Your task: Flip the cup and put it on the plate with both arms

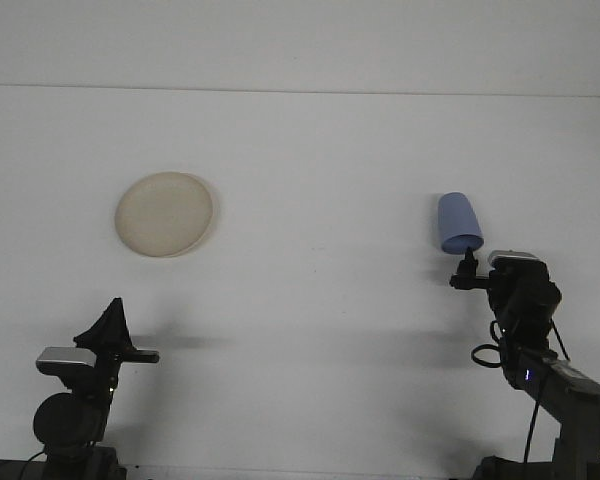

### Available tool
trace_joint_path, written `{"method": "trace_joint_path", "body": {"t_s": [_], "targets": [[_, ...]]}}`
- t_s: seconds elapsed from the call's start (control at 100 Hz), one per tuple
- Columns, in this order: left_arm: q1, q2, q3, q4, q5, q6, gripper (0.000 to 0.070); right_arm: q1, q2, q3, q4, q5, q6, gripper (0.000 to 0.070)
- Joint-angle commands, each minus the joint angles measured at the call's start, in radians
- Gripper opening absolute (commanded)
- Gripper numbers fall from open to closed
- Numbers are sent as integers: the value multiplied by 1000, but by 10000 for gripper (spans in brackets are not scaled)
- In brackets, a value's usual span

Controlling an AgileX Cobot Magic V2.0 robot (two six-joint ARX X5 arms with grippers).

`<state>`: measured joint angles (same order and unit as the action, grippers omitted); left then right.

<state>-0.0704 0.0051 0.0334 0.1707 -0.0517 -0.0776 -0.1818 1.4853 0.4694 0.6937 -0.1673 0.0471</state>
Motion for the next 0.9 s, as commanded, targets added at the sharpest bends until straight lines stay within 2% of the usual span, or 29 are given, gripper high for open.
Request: {"method": "trace_joint_path", "body": {"t_s": [0.0, 0.22, 0.39, 0.46, 0.53, 0.65, 0.72, 0.89], "targets": [[0, -2, -19, 11, -1, -6, 12, -2, 40, 38, 16, -23, -23, 562], [0, -2, -19, 11, -1, -6, 12, -2, 152, 142, 16, -48, -42, 562], [0, -2, -19, 11, -1, -6, 12, -2, 234, 204, 16, -102, -52, 553], [0, -2, -19, 11, -1, -6, 12, -2, 258, 221, 17, -113, -52, 492], [0, -2, -19, 11, -1, -6, 12, -2, 272, 230, 17, -129, -56, 398], [0, -2, -19, 11, -1, -6, 12, -1, 272, 232, 25, -153, -78, 113], [0, -2, -19, 11, -1, -6, 12, -1, 272, 232, 33, -169, -78, 1], [0, -2, -19, 11, -1, -6, 12, 0, 259, 232, 27, -178, -64, 0]]}}
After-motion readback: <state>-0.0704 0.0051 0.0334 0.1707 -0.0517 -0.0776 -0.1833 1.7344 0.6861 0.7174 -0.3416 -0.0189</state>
